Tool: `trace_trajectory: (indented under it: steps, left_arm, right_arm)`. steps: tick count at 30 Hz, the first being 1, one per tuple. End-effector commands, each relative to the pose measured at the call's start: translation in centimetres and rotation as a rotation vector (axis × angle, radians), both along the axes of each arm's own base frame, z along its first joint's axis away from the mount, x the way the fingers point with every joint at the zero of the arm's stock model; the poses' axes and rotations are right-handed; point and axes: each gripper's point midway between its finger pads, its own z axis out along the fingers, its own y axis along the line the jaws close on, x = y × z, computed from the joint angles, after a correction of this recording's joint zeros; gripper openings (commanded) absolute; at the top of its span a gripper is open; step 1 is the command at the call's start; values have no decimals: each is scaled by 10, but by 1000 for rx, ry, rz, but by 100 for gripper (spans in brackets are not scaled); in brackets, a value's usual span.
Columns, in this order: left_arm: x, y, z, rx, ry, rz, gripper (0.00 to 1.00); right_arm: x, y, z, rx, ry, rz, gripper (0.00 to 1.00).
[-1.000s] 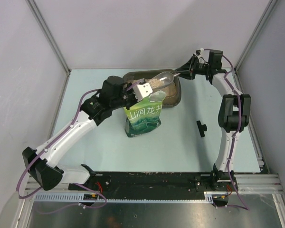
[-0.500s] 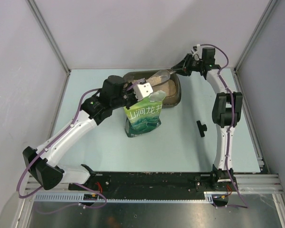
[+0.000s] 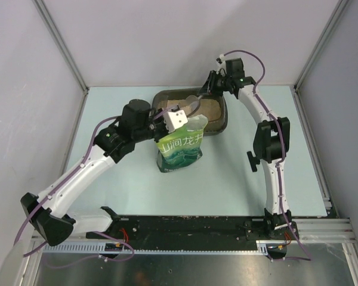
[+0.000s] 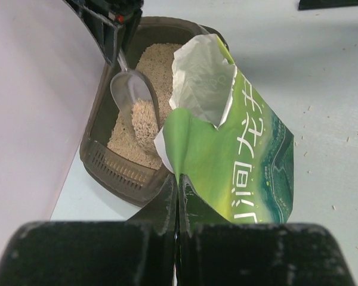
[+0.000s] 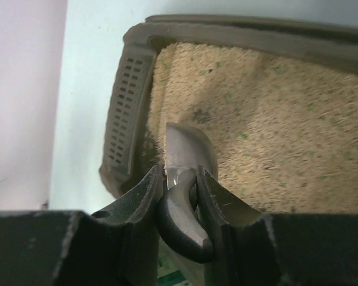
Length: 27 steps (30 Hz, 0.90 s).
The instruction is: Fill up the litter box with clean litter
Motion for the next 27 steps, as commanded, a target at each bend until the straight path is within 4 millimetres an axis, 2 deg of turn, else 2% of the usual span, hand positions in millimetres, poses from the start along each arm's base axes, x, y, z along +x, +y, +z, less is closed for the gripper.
trace_trajectory:
  steps: [1,2,4,5,6,7,8,9,10,11,12,13,18,20,21,23,24,26,27]
  left_arm:
    - [-11,1,54,-119,-136,-25,0]
    - [-11,3,56,-121,-141,-24,0]
    - [-13,1,57,-128,-140,-33,0]
    - [-14,1,57,-132,-136,-35,0]
    - [-15,0,57,-136,-132,-42,0]
    - [-15,-1,55,-135,-127,-46,0]
    - [-16,-2,53,-135,-120,-52,0]
    - [-17,-5,52,-136,-114,-65,0]
    - [-16,-6,50,-135,-108,-69,0]
    - [-16,-7,51,-135,-108,-74,0]
    - [-16,-9,51,-139,-102,-83,0]
    - [-16,-11,50,-139,-100,-87,0]
    - [-16,-15,52,-157,-89,-98,0]
    - [-16,-16,52,-158,-87,-100,0]
    - [-16,-16,52,-160,-87,-101,0]
    - [-16,-16,54,-167,-90,-100,0]
    - [-17,-17,54,-169,-90,-101,0]
    - [-15,-17,54,-172,-93,-98,0]
    - [-14,-17,54,-174,-95,-93,0]
  right_arm:
    - [16,-30,66,-118,-259,-10,0]
    - [14,-37,79,-190,-341,11,0]
    - [2,-36,84,-271,-383,49,0]
    - [-3,-40,96,-321,-428,53,0]
    - [-9,-44,88,-405,-448,91,0]
    - [-17,-36,86,-461,-476,125,0]
    - [-18,-44,87,-550,-501,103,0]
    - [-27,-46,80,-651,-541,158,0]
    - [-33,-36,83,-701,-589,182,0]
    - [-34,-43,81,-785,-608,152,0]
    - [-40,-46,99,-810,-662,140,0]
    - [-42,-44,93,-817,-688,147,0]
    - [-58,-33,124,-812,-761,138,0]
    - [-63,-37,157,-799,-813,106,0]
    - [-67,-42,164,-796,-808,101,0]
    - [-81,-43,203,-665,-831,92,0]
    - [-84,-59,207,-624,-786,69,0]
    - [-103,-64,236,-430,-739,44,0]
    - [-106,-80,241,-385,-714,33,0]
